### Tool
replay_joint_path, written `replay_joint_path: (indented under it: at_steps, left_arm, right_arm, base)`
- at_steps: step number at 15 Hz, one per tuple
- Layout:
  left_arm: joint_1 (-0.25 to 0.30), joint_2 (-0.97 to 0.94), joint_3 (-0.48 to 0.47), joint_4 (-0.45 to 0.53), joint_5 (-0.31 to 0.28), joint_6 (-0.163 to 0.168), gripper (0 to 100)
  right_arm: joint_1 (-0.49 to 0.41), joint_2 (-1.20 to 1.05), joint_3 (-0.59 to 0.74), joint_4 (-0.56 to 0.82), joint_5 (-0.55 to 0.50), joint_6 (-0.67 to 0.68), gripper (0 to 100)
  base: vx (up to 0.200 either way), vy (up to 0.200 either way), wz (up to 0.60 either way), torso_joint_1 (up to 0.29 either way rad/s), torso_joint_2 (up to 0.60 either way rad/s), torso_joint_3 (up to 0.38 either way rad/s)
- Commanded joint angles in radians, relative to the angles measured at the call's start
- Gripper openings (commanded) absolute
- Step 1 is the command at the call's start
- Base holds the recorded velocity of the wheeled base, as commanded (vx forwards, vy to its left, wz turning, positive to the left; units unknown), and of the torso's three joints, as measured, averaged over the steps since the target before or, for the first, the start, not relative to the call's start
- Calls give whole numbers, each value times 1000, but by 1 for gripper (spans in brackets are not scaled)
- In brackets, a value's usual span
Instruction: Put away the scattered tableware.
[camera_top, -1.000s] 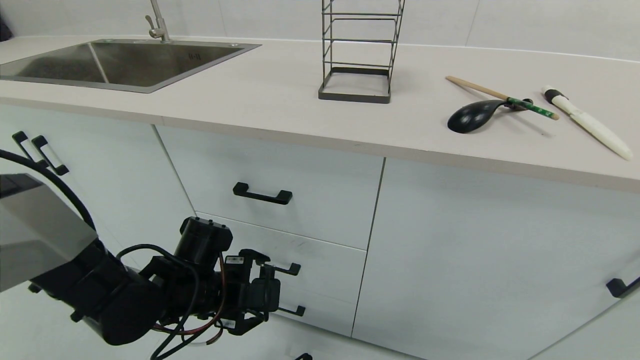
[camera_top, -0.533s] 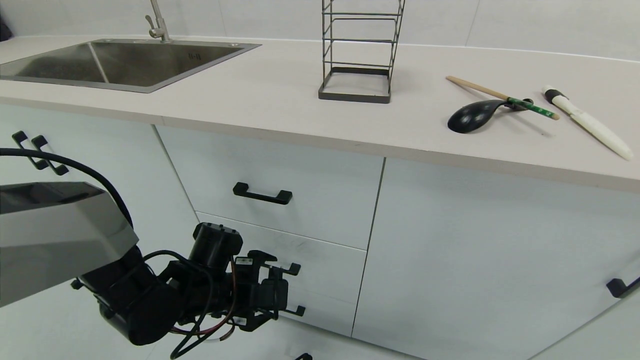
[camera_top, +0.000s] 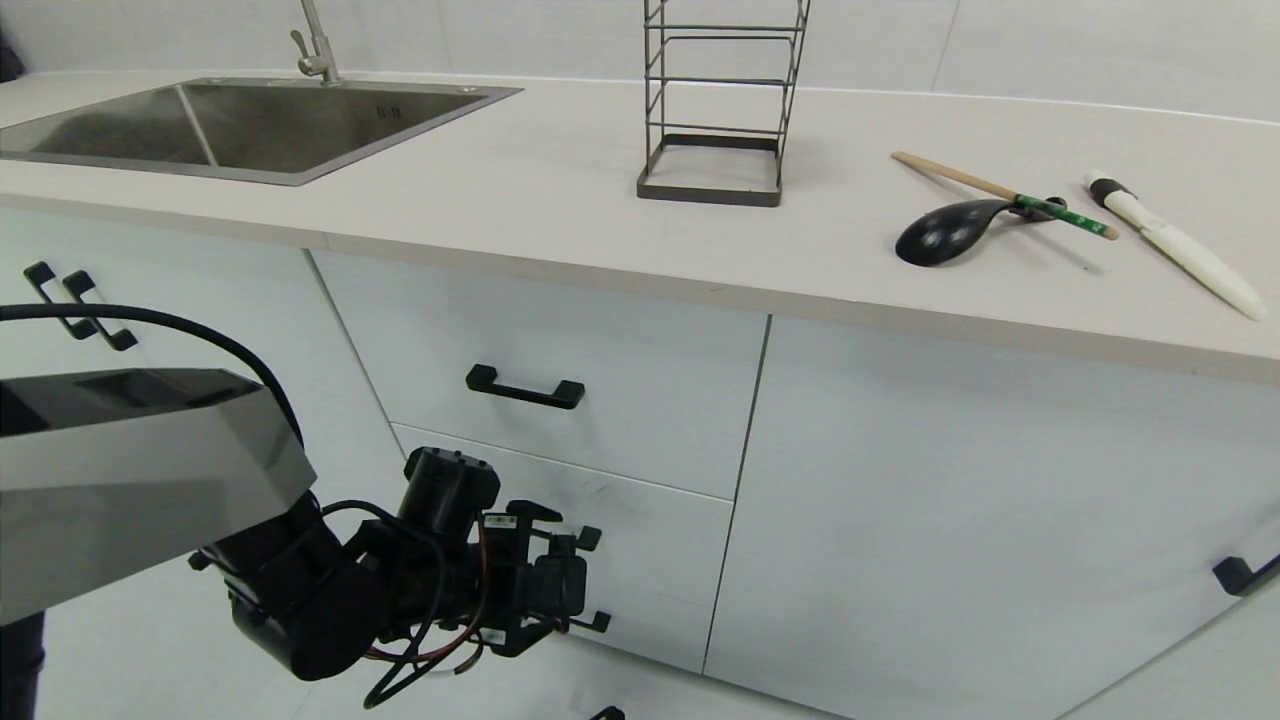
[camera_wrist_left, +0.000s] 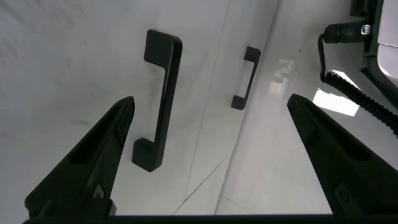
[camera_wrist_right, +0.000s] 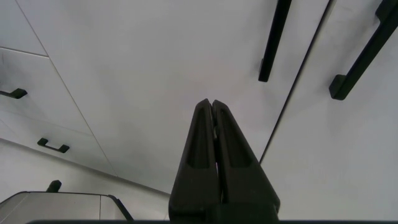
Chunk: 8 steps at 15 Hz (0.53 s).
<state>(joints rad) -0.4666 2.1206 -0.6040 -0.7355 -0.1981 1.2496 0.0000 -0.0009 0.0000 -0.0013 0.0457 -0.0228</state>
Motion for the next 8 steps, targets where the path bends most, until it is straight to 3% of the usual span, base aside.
replay_joint_path:
  at_steps: [1,8]
  left_arm:
    - [0,30,-2,-27,0,-1,100]
    - [3,82,-28,-64,2,-2,100]
  right_arm:
    - [0,1,0,0,0,0,0]
    - [0,1,0,0,0,0,0]
  base:
    - [0,0,0,0,0,0]
    - [0,0,0,0,0,0]
